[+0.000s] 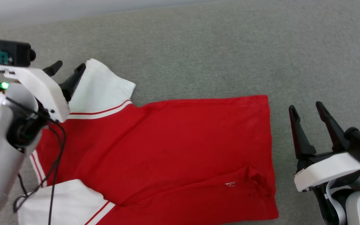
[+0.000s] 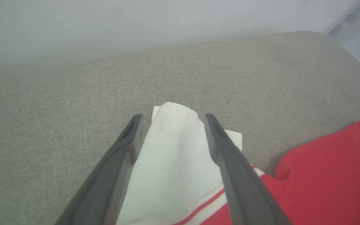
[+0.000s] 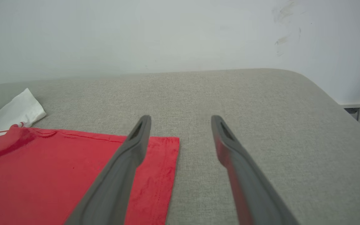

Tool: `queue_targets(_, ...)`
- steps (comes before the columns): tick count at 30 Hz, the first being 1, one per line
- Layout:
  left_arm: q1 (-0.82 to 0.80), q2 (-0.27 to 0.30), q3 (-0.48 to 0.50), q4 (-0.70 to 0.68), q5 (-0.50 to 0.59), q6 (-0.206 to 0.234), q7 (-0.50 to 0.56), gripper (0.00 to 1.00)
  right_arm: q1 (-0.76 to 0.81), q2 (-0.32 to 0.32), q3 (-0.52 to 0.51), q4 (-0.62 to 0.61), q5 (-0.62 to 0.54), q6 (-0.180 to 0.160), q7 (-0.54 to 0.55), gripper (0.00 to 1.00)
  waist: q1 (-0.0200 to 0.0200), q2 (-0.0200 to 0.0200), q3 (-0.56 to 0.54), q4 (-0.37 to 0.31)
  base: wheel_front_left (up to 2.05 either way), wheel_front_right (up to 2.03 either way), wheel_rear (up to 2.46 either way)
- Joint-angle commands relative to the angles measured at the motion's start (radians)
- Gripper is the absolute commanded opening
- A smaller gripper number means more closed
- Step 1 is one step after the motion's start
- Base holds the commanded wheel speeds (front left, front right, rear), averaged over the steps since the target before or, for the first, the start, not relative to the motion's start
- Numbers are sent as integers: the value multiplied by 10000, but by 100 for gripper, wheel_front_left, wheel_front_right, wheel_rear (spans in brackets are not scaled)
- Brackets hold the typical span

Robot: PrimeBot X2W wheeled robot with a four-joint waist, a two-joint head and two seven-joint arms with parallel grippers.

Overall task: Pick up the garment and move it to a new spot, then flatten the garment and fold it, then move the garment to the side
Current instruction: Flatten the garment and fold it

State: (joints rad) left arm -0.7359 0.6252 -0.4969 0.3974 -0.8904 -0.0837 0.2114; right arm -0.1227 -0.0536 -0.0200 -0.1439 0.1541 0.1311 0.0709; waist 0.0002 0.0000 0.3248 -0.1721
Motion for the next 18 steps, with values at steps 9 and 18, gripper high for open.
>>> queue_targets(9, -1645, 1000, -659, 717, -993, -414, 3625, 100, -295, 48, 427, 467, 774, -8, -185, 100, -2, 0, 1031, -1091, 0, 0, 0)
queue_targets(18, -1683, 1298, -1476, 1294, -1082, -303, 5753, 100, -479, 48, 748, 1029, 1374, -6, -470, 100, -2, 0, 1542, -1516, 0, 0, 0)
